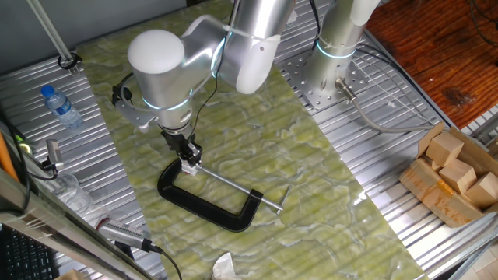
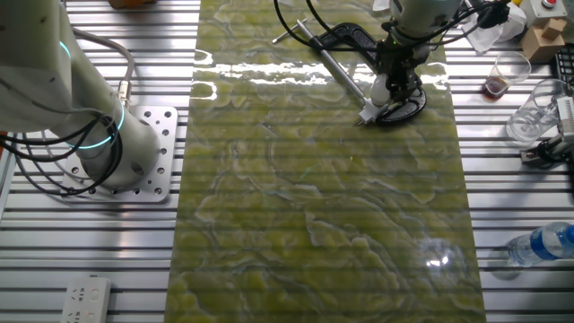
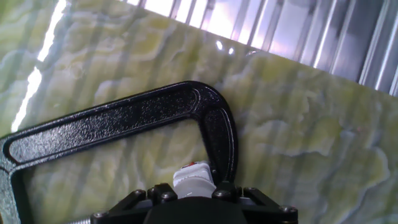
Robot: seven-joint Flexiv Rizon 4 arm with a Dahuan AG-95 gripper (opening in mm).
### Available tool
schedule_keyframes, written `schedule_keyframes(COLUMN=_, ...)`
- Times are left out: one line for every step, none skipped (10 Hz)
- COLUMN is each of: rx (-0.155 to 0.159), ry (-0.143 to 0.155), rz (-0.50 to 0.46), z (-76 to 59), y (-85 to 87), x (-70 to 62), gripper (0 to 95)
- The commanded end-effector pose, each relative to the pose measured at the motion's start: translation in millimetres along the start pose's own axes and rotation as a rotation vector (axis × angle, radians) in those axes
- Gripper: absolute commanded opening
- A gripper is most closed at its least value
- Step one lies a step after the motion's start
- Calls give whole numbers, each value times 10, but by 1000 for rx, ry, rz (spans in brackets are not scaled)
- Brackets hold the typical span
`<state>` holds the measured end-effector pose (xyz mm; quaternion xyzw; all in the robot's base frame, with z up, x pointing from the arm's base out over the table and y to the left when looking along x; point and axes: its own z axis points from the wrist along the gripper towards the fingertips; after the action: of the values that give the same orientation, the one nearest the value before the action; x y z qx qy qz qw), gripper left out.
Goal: Take out the light bulb by rotating it
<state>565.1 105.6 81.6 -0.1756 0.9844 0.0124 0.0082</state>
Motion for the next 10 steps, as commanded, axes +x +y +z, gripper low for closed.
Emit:
schedule_keyframes(rx=10, ry=3, rz=-6, z=-1, y=-4, x=-3, gripper=0)
schedule_keyframes(rx=11, ry=4, rz=-23, z=-1, y=-4, x=-3, gripper=0)
schedule_keyframes(rx=11, ry=6, rz=-34, z=-4, y=-3, x=-3, gripper=0)
schedule_keyframes(rx=10, ry=10, rz=-68, z=-11, y=-3, x=-3, gripper=0)
schedule_keyframes(rx=10, ry=12, rz=-112, z=-13, y=-2, x=-4, gripper=0)
schedule_keyframes(rx=7, ry=13, rz=-153, z=-13, y=-2, x=-3, gripper=0)
schedule_keyframes(rx=14, ry=16, rz=-207, z=-11, y=-2, x=-3, gripper=0)
schedule_keyframes(rx=24, ry=22, rz=-244, z=-11, y=-2, x=-3, gripper=0)
schedule_keyframes(rx=28, ry=27, rz=-272, z=-14, y=-2, x=-3, gripper=0)
schedule_keyframes(rx=29, ry=28, rz=-297, z=-14, y=-2, x=-2, gripper=0)
